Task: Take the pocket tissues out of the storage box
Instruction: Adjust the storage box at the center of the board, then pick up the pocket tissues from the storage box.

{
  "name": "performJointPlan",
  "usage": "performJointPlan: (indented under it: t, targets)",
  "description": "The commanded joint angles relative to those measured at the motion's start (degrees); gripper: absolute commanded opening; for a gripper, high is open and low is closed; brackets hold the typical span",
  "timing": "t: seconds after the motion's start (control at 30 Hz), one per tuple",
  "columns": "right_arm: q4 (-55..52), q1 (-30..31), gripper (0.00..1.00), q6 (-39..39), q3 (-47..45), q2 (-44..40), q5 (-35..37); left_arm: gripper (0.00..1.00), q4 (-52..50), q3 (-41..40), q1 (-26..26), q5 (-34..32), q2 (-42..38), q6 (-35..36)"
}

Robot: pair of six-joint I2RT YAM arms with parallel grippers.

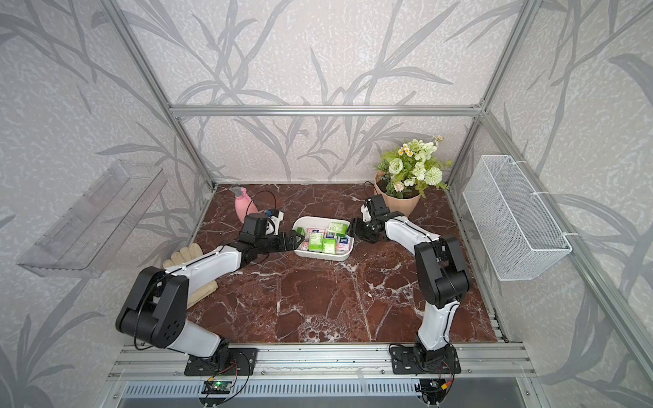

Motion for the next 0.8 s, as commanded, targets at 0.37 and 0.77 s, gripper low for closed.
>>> performJointPlan:
  t: [0.37, 0.77]
  targets:
    - [-27.2, 10.4, 0.72, -13.9, 23.5, 4.0, 11.2, 1.0, -5.7, -10.2, 0.1, -23.3, -17.5, 3.0]
    - [-23.8, 17.3, 0.71, -1.3, 24.2, 12.6, 17.9, 1.0, -5.8, -16.8, 0.1, -29.5, -25.0, 0.8]
